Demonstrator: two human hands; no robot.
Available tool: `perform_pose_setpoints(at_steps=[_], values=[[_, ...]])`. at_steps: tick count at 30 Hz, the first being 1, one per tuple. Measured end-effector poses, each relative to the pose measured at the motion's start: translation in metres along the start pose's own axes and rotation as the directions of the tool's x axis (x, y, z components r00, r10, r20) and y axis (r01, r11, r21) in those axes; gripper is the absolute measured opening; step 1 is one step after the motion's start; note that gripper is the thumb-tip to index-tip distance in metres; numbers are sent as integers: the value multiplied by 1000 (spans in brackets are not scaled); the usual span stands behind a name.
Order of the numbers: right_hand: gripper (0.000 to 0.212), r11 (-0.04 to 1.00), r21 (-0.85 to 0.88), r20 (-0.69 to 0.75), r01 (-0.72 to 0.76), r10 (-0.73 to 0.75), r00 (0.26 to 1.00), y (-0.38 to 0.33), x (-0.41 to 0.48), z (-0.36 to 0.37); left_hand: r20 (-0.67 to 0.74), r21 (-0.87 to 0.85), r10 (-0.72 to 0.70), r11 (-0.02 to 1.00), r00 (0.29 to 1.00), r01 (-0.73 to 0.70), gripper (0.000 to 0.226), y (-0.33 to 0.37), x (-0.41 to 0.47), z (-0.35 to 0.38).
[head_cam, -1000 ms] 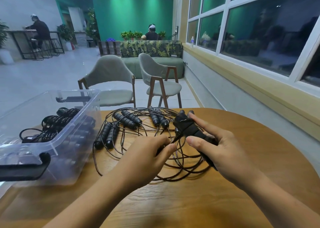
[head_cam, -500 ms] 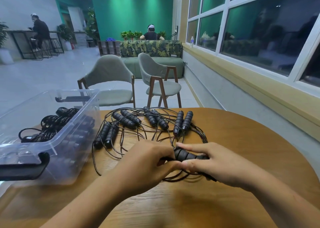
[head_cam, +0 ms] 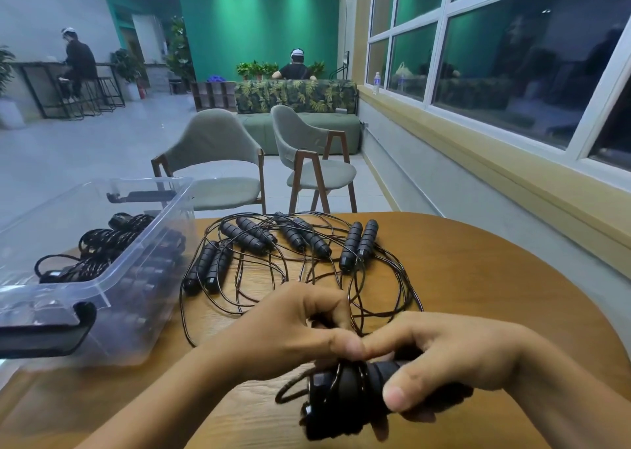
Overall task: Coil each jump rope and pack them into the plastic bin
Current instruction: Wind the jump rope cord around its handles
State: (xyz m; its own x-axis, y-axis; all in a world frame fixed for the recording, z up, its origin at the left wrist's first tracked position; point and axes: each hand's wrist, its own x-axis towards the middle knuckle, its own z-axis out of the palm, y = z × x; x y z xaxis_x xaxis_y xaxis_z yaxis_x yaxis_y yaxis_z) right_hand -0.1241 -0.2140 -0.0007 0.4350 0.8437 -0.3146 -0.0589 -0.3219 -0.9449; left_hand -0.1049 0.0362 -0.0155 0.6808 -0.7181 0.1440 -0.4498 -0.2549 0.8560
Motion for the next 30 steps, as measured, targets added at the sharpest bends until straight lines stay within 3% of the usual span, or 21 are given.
perform_pose_setpoints(at_steps=[3,6,9,14,20,24,30], values=[[50,989,105,-51,107,-103,993,5,2,2,-80,-161,-15,987,997,2,37,-1,3,4],[61,954,195,-143,227,-201,969,9,3,0,-204,-43,-74,997,976,67,29,-4,3,1],[74,907,265,-262,326,-258,930,13,6,0,-292,113,-146,976,945,186,37,-9,1,6],[61,846,301,-390,439,-311,867,14,12,6,-345,94,-152,976,926,195,56,-11,6,12],[61,812,243,-499,530,-364,786,11,14,8,-263,108,-78,988,962,110,33,-15,5,13],[54,802,164,-602,574,-380,703,11,15,6,-300,122,-57,988,952,97,28,-14,7,15],[49,848,56,-725,527,-328,605,8,10,1,-333,248,-26,962,942,114,18,-16,5,12]])
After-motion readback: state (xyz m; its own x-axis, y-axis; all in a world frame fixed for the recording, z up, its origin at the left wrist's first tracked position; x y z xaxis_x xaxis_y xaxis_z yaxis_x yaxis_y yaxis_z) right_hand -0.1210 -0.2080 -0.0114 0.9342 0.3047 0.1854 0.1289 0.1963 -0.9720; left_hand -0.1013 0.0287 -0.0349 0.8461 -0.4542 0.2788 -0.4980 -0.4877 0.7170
